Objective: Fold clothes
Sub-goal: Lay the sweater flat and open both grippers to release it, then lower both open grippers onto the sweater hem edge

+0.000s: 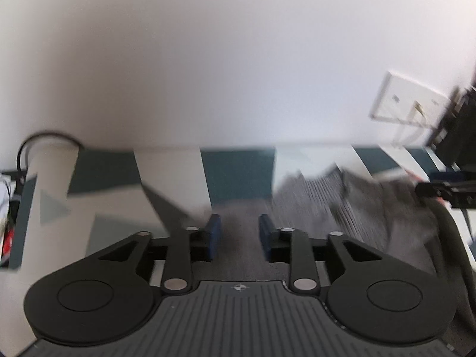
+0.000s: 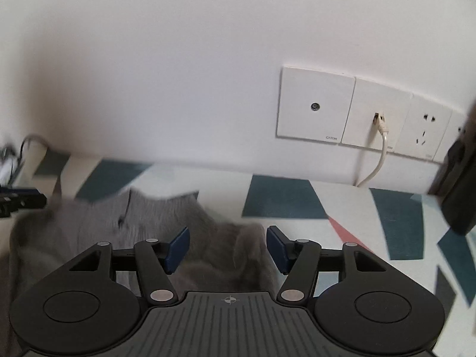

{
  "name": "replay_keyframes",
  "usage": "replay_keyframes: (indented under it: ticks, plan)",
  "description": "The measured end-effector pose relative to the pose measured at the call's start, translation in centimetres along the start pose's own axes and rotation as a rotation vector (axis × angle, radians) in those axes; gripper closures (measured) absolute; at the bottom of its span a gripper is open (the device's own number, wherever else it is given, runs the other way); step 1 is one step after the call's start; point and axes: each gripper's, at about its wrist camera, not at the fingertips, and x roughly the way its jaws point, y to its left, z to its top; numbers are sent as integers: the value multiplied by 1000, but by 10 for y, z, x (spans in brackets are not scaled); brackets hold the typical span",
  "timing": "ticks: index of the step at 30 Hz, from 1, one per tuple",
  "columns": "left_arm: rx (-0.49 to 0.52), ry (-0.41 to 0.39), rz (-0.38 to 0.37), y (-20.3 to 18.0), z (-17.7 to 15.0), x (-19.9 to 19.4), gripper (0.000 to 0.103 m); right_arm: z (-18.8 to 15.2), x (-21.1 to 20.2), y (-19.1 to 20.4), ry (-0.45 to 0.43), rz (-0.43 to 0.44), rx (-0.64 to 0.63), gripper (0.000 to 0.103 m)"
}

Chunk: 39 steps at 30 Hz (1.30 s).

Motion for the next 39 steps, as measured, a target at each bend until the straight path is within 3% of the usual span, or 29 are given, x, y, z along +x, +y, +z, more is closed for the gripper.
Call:
replay_keyframes:
  ticks: [3, 9, 20, 34, 39]
  plan:
    - [2, 59, 6, -1, -28, -19, 47, -13, -7, -5, 55, -4, -6, 48]
    - [-7, 111, 29, -7, -74, -56, 39, -44, -29, -17, 108, -36, 55, 48]
    - [-61, 154, 74, -13, -112, -94, 36, -98, -64, -17, 169, -44, 161, 46]
    - [-93, 217, 87, -23, -158, -130, 36, -145, -116, -2, 199, -47, 163, 42]
    - [-88, 241, 85, -31, -173, -139, 31, -163, -135, 0, 215, -62, 178, 39]
